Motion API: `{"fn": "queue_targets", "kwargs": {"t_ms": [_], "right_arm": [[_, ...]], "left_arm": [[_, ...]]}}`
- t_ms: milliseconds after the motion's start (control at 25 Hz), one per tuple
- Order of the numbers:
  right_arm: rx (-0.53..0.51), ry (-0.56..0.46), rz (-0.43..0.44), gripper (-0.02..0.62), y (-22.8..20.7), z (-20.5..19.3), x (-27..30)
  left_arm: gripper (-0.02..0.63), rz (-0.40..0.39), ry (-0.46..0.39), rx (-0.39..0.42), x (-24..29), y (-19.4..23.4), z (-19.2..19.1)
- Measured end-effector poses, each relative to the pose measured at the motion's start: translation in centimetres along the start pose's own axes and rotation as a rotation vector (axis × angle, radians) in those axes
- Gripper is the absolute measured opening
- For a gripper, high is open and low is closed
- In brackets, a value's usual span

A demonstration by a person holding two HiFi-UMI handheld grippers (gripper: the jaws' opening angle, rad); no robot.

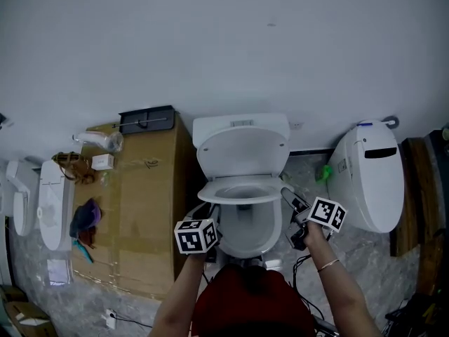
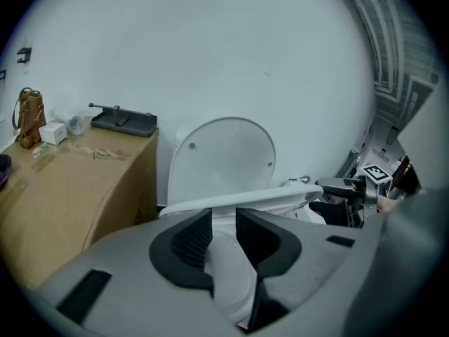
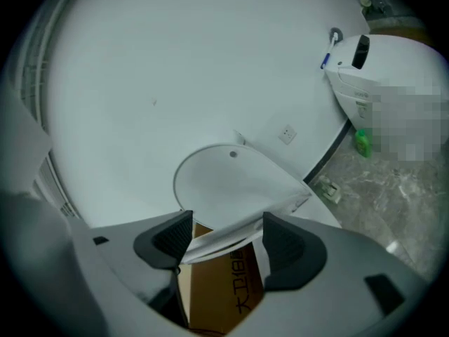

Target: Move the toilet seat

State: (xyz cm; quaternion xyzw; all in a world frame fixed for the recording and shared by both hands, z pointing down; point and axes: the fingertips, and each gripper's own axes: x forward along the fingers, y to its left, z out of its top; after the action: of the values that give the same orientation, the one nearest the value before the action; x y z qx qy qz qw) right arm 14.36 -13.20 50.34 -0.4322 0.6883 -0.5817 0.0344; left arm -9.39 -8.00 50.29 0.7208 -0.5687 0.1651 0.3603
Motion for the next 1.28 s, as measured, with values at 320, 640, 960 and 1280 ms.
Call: {"fn": "queue_targets", "kwargs": {"t_ms": [320,640,960,1280], "right_arm": [[-0.322,-0.015,0.033,0.235,4.9,1.6,0.7],[-0.587,-0.040,-0.023,0.072,6.6,1.9,1.9],[-0.699,-0.031,-0.132,0.066,6.6,4.1,5.2],[-0.746,-0.058,-0.211,0.063,6.8,6.5,7.9]], "left_arm": [[0.117,0.017,-0.043,0.004,1.3,0.3,3.5],[0.112,0.018,-0.074,0.001,2.6,0.7,6.5],[0.107,0.032,-0.090,0.041,4.2,1.1,9.0],[0.107,0.041,-0.113,0.054,6.0,1.6,11.8]]}}
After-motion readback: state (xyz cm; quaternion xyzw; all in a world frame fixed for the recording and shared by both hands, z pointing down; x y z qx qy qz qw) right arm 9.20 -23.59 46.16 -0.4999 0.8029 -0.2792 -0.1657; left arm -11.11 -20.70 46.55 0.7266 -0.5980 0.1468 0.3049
